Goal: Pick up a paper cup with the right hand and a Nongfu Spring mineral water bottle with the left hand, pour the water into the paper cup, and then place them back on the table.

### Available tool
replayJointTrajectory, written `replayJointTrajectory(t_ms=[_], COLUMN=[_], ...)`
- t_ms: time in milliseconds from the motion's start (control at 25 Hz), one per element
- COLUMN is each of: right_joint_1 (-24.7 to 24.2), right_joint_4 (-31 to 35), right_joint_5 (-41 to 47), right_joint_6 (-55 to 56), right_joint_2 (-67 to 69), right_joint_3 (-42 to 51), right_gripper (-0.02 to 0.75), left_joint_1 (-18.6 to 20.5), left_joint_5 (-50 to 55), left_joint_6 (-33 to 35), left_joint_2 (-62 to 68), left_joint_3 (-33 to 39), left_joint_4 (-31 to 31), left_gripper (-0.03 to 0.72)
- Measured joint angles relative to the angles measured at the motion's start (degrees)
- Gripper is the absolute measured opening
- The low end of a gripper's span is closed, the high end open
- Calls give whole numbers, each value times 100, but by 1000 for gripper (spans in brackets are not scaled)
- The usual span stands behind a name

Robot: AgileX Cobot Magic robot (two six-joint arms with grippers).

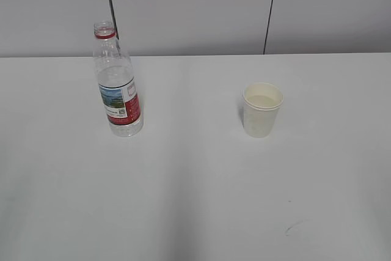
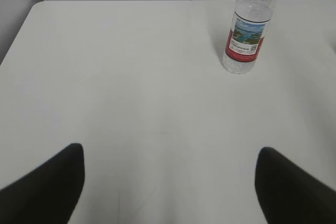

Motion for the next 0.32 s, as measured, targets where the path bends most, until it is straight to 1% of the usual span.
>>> replayJointTrajectory(t_ms=[320], right_joint_1=[0], right_joint_4=[-22], right_joint_5=[0], right_joint_6=[0], right_joint_2=[0], right_joint_3=[0], right_gripper=[582], left_joint_1=[0], left_joint_5=[0], left_joint_6=[0], left_joint_2=[0], left_joint_3=[0], left_joint_4=[0], left_gripper=[592])
